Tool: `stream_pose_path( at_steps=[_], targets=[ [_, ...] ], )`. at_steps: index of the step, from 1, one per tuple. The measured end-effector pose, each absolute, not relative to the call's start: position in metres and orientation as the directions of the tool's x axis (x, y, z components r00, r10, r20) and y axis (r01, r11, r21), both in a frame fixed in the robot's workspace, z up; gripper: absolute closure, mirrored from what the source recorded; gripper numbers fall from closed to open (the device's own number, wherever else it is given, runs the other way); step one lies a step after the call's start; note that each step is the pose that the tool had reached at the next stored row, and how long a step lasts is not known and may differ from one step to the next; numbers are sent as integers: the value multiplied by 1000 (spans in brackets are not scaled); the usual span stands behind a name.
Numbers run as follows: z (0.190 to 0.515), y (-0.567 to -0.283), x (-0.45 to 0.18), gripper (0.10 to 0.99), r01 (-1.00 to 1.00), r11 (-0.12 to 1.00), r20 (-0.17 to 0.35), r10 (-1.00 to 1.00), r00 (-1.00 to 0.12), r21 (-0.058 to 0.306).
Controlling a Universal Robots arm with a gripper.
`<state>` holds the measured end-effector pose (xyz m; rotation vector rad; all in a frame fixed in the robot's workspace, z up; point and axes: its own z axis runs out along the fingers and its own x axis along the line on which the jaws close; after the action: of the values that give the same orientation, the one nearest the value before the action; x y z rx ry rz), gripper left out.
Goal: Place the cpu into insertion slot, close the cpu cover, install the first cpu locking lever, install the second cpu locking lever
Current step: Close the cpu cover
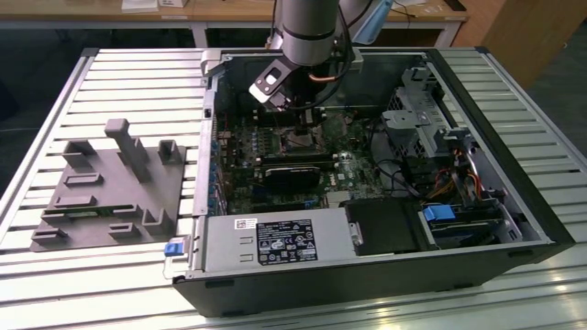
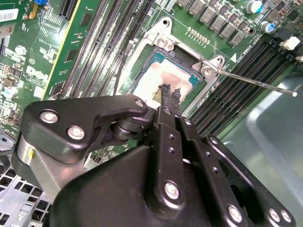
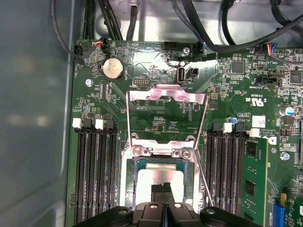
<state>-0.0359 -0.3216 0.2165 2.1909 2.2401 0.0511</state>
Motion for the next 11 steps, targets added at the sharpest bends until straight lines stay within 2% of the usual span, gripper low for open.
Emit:
stream_pose_path(
  at_steps=[11],
  targets=[
    [219, -322, -36, 980, 999, 22, 17, 1000, -22, 29]
  ],
)
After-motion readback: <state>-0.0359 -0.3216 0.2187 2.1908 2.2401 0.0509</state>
